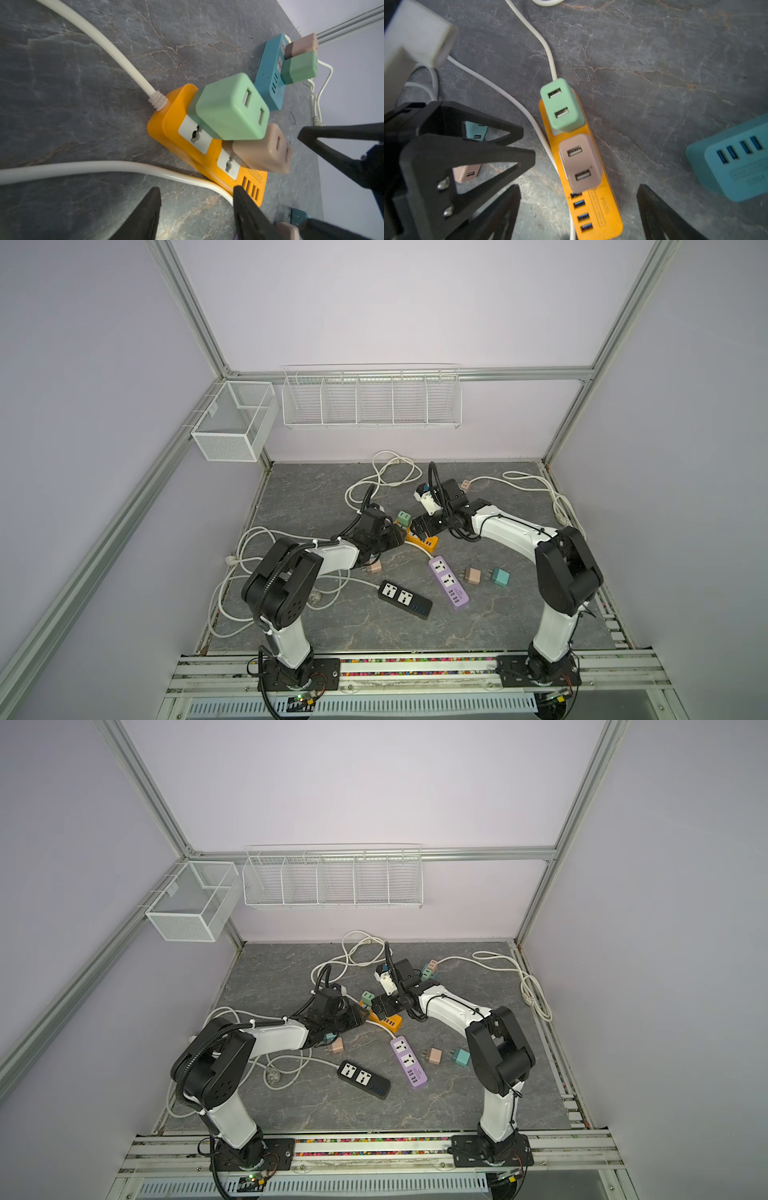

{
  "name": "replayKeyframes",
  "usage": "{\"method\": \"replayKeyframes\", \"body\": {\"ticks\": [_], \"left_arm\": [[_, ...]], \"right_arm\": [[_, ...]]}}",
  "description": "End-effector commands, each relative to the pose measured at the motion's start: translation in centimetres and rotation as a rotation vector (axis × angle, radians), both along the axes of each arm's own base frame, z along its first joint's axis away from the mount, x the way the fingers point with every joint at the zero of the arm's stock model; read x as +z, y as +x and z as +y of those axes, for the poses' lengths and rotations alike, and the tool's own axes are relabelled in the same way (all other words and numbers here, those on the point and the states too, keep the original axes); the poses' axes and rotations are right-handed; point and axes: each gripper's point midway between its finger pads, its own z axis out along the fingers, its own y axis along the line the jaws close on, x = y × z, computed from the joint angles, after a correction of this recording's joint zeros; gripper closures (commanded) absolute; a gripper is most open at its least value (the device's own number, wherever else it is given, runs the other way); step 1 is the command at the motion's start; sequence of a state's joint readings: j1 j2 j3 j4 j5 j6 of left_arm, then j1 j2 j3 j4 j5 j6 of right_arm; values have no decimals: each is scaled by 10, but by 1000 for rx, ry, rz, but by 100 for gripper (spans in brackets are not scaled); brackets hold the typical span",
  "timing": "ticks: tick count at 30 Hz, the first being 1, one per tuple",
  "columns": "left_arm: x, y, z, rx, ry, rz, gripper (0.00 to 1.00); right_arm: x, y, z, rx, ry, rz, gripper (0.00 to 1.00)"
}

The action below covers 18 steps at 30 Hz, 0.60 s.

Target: Pull the plug off the socket

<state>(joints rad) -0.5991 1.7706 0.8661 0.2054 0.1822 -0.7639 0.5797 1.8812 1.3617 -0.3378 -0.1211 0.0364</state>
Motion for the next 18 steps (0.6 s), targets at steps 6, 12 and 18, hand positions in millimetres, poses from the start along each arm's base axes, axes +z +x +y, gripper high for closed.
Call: {"method": "replayKeyframes", "body": {"ticks": [6, 12, 18], "left_arm": [[5, 10, 1, -15, 23, -33, 45], [0, 9, 4, -5, 2, -11, 46], [-2, 8, 6, 2, 0, -10, 46]], "right_arm": [[-21, 9, 8, 87, -79, 3, 24], [-29, 12, 16, 131, -80, 7, 37], [-41, 14, 17, 148, -98, 22, 45]]}}
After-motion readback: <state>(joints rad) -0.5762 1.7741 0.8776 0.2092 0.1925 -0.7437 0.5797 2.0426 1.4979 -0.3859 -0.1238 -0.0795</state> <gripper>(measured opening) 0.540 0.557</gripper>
